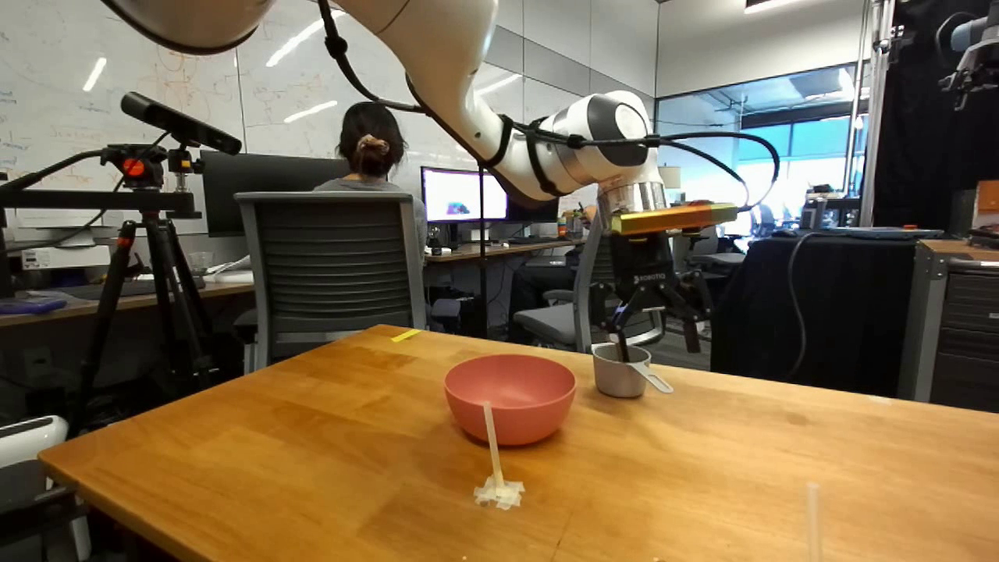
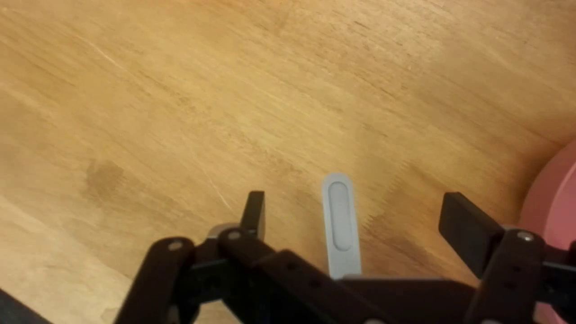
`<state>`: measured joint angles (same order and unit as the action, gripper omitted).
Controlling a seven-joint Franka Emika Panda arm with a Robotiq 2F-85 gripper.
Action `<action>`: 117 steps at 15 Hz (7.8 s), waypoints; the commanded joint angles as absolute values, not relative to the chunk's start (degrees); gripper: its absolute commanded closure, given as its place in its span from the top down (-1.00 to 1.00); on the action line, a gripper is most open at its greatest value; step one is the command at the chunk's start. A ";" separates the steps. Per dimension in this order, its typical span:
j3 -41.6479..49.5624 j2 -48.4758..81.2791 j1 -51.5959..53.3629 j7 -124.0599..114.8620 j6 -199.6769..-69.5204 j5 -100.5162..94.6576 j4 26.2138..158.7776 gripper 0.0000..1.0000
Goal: Pour the contents in the grey measuring cup into the pink bowl
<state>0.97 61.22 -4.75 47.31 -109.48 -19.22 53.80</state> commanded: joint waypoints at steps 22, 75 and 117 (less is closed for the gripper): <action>1.84 64.87 -4.63 52.84 -113.89 -20.23 49.14 1.00; 0.04 40.46 1.13 -2.54 -135.65 -3.95 89.02 1.00; 1.85 50.27 2.53 -8.48 -134.66 -4.17 79.20 -0.89</action>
